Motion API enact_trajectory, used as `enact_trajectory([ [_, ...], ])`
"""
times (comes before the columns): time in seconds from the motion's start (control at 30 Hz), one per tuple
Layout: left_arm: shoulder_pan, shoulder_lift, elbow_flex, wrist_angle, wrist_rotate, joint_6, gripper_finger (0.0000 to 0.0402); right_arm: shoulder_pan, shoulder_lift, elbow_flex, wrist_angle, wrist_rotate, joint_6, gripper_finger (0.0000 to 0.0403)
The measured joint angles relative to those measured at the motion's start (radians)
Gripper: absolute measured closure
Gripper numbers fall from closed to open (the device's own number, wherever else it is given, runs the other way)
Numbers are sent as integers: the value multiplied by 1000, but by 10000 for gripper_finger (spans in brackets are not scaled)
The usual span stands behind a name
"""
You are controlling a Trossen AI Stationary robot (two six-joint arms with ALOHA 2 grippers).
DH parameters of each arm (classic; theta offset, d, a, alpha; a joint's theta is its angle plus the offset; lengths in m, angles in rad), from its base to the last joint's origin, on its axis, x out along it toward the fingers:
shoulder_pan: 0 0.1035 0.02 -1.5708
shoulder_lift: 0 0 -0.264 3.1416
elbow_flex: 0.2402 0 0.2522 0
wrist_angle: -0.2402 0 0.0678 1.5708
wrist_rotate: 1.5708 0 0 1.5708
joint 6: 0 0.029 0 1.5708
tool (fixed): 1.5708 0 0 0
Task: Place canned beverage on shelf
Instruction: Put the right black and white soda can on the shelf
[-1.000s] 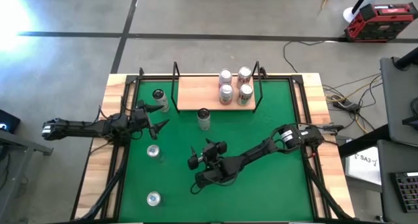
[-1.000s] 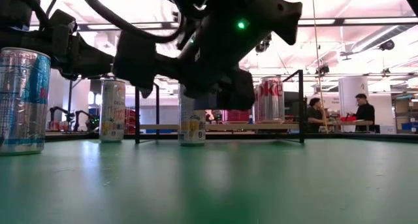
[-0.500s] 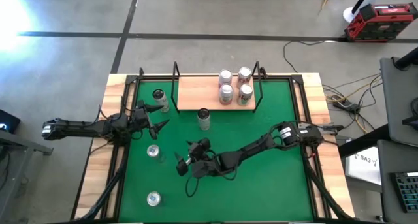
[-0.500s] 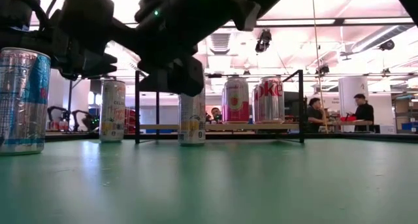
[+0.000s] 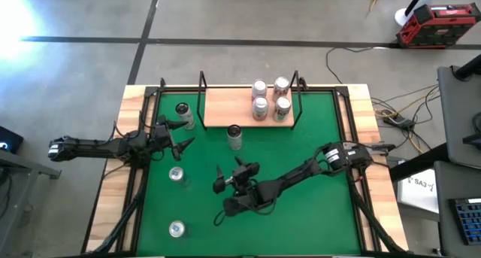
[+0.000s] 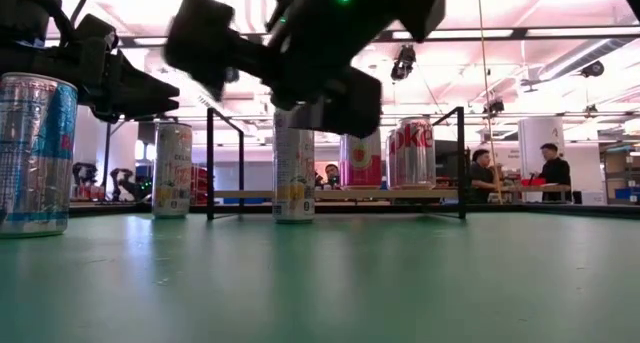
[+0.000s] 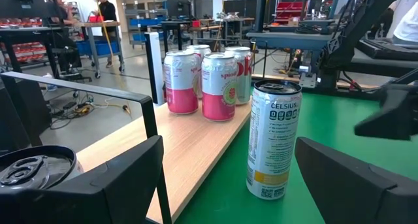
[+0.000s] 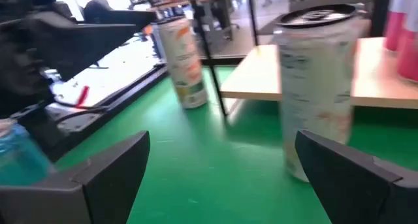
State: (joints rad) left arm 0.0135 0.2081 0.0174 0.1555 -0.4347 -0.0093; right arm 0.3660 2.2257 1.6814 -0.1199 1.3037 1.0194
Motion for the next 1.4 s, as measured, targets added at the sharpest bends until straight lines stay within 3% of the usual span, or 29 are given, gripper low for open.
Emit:
enact_trajectory([
  [0.17, 0, 0, 0, 0, 0, 0, 70, -21, -33, 0, -222, -18, 186, 29],
  [0.37, 0, 0, 0, 0, 0, 0, 70, -73, -34, 0, -237, -38, 166, 29],
  [0.63, 0, 0, 0, 0, 0, 0, 70, -179, -33, 0, -242, -156, 148, 29],
  [1.4, 0, 0, 0, 0, 0, 0, 70, -195, -31, 0, -378, -72, 166, 29],
])
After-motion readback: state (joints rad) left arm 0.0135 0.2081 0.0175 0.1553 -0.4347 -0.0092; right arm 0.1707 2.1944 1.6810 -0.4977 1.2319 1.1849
